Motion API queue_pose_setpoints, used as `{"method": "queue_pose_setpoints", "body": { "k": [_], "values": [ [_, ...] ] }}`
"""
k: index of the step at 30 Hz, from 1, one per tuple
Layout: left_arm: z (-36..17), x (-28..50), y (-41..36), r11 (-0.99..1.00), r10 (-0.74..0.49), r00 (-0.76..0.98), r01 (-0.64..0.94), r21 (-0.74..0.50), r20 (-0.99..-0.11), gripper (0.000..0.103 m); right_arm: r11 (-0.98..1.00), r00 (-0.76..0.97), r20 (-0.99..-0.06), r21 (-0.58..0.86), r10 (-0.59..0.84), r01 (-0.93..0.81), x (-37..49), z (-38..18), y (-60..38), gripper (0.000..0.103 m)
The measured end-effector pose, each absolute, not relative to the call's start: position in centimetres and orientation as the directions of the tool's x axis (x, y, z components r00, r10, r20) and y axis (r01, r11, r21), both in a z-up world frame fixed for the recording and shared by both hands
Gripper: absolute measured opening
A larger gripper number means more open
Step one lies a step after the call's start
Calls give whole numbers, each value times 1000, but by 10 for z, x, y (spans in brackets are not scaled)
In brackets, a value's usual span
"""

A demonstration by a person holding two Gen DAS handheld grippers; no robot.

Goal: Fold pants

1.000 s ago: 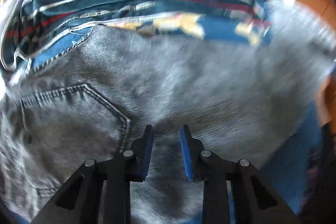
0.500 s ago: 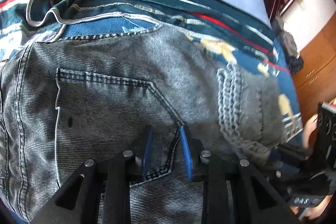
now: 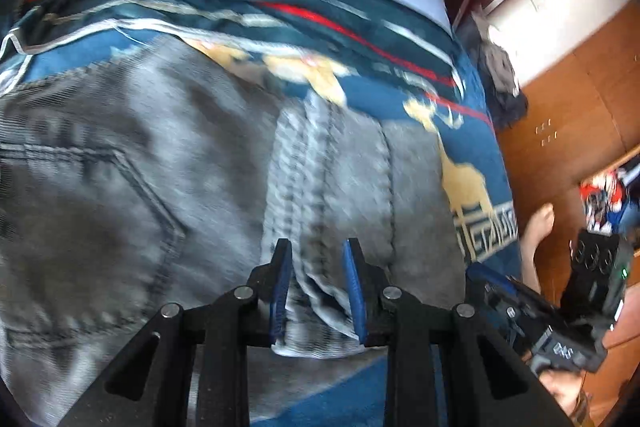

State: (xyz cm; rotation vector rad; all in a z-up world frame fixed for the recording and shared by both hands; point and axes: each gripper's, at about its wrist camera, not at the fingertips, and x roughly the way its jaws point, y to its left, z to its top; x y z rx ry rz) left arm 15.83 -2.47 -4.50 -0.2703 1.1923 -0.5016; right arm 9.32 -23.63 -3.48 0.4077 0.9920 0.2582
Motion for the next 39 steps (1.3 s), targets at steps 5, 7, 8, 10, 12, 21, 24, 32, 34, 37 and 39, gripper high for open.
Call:
{"method": "queue_pose_setpoints", "body": {
  "k": [5, 7, 8, 10, 12, 21, 24, 32, 34, 37, 39],
  "values": [
    [-63, 151, -43, 891, -438, 235, 246, -383, -868, 23, 880, 482, -777, 475, 405, 27, 91, -64, -247, 53],
    [-62, 149, -37, 895, -437, 265, 220, -387, -860, 16, 880, 478, -780, 474, 404, 30, 91, -71, -247, 42],
    [-59, 146, -32, 890, -452, 283, 206, -407, -846, 13, 874, 480, -773, 486, 416, 24, 90, -71, -247, 33],
    [-46, 132, -26, 889, -456, 353, 225, -399, -817, 12, 877, 495, -767, 481, 408, 22, 86, -63, -251, 27],
    [-36, 114, -20, 882, -470, 402, 249, -401, -785, 12, 876, 511, -755, 482, 410, 11, 83, -57, -250, 26],
    [-48, 119, -12, 882, -472, 367, 194, -430, -802, 18, 875, 463, -785, 482, 410, 42, 82, -68, -251, 37],
    [-15, 133, -18, 900, -434, 443, 250, -357, -784, 23, 866, 480, -768, 499, 424, 34, 79, -62, -257, 38],
    [2, 199, -102, 845, -493, 364, 415, -336, -790, 32, 808, 524, -715, 583, 463, 80, 75, -60, -278, 39],
    [-15, 210, -133, 838, -475, 309, 444, -316, -824, 32, 806, 523, -710, 588, 471, 72, 76, -63, -277, 25],
    [-53, 226, -155, 876, -386, 251, 402, -267, -888, 32, 819, 499, -726, 571, 472, 56, 77, -69, -271, 14],
    [-72, 236, -149, 891, -401, 221, 320, -323, -889, 33, 854, 478, -759, 519, 442, 35, 75, -65, -264, 13]
  ]
}}
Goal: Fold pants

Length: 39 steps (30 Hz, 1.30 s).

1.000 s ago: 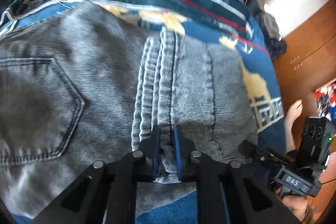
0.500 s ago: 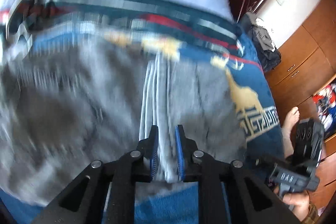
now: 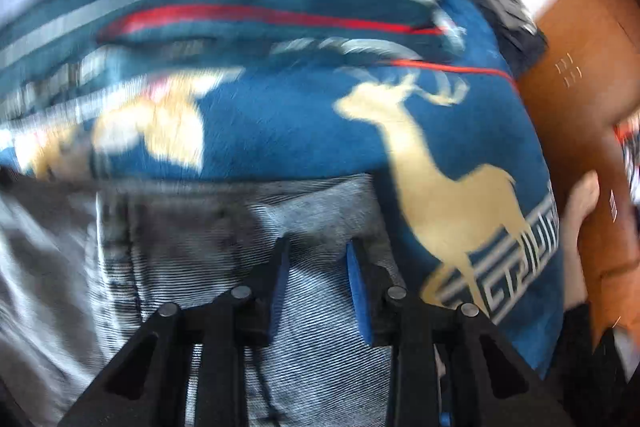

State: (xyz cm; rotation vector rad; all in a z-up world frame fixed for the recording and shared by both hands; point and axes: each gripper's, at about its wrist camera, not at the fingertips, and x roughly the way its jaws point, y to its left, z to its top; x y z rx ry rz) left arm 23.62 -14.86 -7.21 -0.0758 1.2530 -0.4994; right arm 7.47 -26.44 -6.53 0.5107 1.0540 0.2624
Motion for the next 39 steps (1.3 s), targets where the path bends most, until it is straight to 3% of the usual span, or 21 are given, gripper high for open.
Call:
{"method": "queue_pose_setpoints", "body": {
  "k": [4, 10, 13, 16, 20, 28, 30, 32, 35, 39],
  "values": [
    [-74, 237, -146, 895, -409, 229, 291, -339, -883, 32, 881, 428, -806, 471, 409, 46, 73, -73, -260, 12],
    [-42, 222, -113, 859, -497, 252, 275, -431, -830, 33, 839, 435, -778, 537, 453, 86, 70, -76, -271, 17],
    [-27, 193, -82, 867, -480, 304, 308, -392, -823, 33, 869, 469, -793, 485, 389, 98, 65, -62, -271, 27],
    [-26, 165, -58, 889, -421, 341, 338, -308, -841, 33, 925, 524, -795, 379, 306, 35, 67, -35, -255, 27],
    [-54, 142, -46, 909, -314, 324, 373, -185, -892, 33, 940, 522, -799, 340, 300, -19, 77, -31, -230, 27],
    [-62, 133, -53, 923, -278, 401, 364, -126, -873, 34, 965, 466, -847, 256, 255, -63, 75, -61, -211, 25],
    [-60, 134, -51, 928, -280, 400, 347, -138, -873, 38, 961, 469, -845, 273, 257, -34, 74, -55, -213, 26],
    [-55, 132, -46, 939, -259, 410, 320, -128, -874, 59, 958, 484, -836, 285, 259, -21, 70, -49, -213, 33],
    [-48, 127, -36, 940, -274, 417, 307, -150, -867, 67, 961, 496, -832, 275, 247, -17, 63, -43, -208, 45],
    [-36, 117, -26, 944, -256, 435, 305, -126, -863, 70, 964, 498, -832, 266, 245, -30, 55, -35, -201, 55]
  ]
}}
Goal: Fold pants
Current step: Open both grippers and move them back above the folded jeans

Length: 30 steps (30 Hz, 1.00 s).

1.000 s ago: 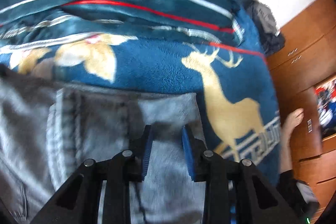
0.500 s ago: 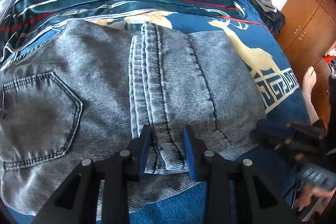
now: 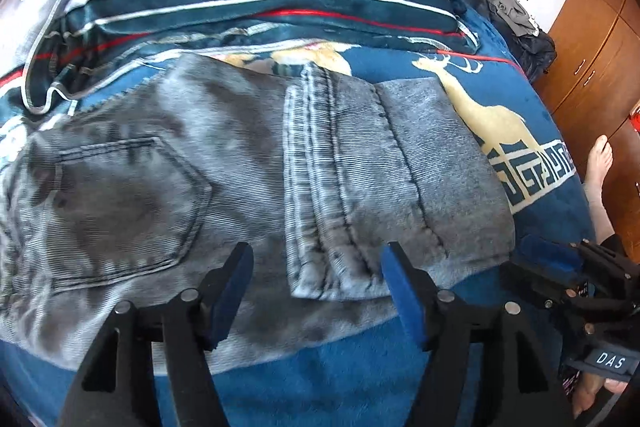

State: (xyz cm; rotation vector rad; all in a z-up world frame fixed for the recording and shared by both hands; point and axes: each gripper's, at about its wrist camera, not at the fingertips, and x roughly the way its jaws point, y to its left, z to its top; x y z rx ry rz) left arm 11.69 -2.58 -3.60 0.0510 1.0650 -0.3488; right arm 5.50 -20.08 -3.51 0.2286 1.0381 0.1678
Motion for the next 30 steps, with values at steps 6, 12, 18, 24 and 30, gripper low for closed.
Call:
{"method": "queue_pose_setpoints", "body": {
  "k": [6, 12, 18, 24, 30],
  "values": [
    [-18, 104, -1, 951, -250, 460, 284, -126, -852, 77, 965, 488, -837, 259, 245, -41, 51, -31, -182, 64],
    [-9, 96, 21, 961, -227, 482, 254, -113, -846, 83, 966, 472, -845, 250, 251, -67, 49, -29, -162, 68],
    [-15, 90, 44, 971, -212, 496, 202, -126, -842, 91, 966, 461, -850, 240, 255, -93, 47, -27, -141, 71],
    [-21, 80, 72, 969, -246, 528, 119, -216, -813, 91, 970, 466, -851, 216, 242, -109, 44, -24, -126, 72],
    [-17, 84, 86, 939, -328, 539, 91, -333, -776, 91, 974, 485, -845, 216, 225, -76, 46, -22, -137, 73]
  ]
}}
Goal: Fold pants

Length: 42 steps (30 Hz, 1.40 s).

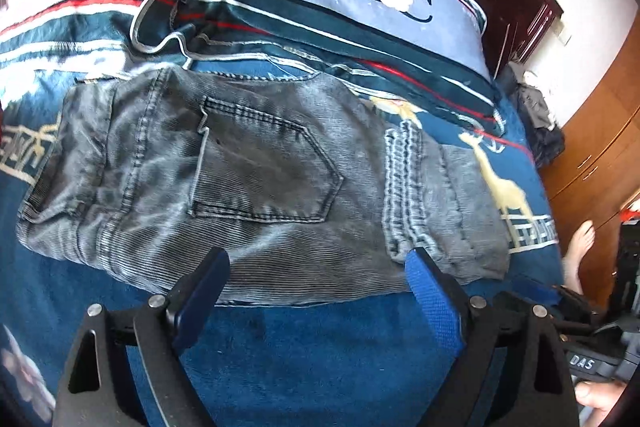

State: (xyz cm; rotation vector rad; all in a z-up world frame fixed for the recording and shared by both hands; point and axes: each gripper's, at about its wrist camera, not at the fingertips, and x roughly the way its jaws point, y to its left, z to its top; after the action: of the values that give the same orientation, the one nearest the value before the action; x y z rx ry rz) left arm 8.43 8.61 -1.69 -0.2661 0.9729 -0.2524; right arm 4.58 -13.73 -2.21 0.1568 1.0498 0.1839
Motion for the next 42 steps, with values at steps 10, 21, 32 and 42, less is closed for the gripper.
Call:
{"method": "queue_pose_setpoints", "body": {
  "k": [10, 21, 32, 42],
  "values": [
    [-35, 110, 12, 880, -470, 402, 286, -379, -786, 73, 968, 531, -821, 249, 210, 3, 79, -1, -187, 73],
    [-63, 124, -12, 850, -522, 361, 300, -433, -773, 37, 967, 494, -845, 253, 205, 31, 153, -13, -213, 73],
    [-73, 128, 6, 789, -612, 368, 231, -569, -700, 31, 959, 221, -934, 263, 281, -109, 260, -47, -108, 63],
    [-69, 125, 12, 769, -633, 383, 211, -603, -673, 24, 975, 253, -967, -46, 11, -217, 252, -63, -67, 19]
  ]
}}
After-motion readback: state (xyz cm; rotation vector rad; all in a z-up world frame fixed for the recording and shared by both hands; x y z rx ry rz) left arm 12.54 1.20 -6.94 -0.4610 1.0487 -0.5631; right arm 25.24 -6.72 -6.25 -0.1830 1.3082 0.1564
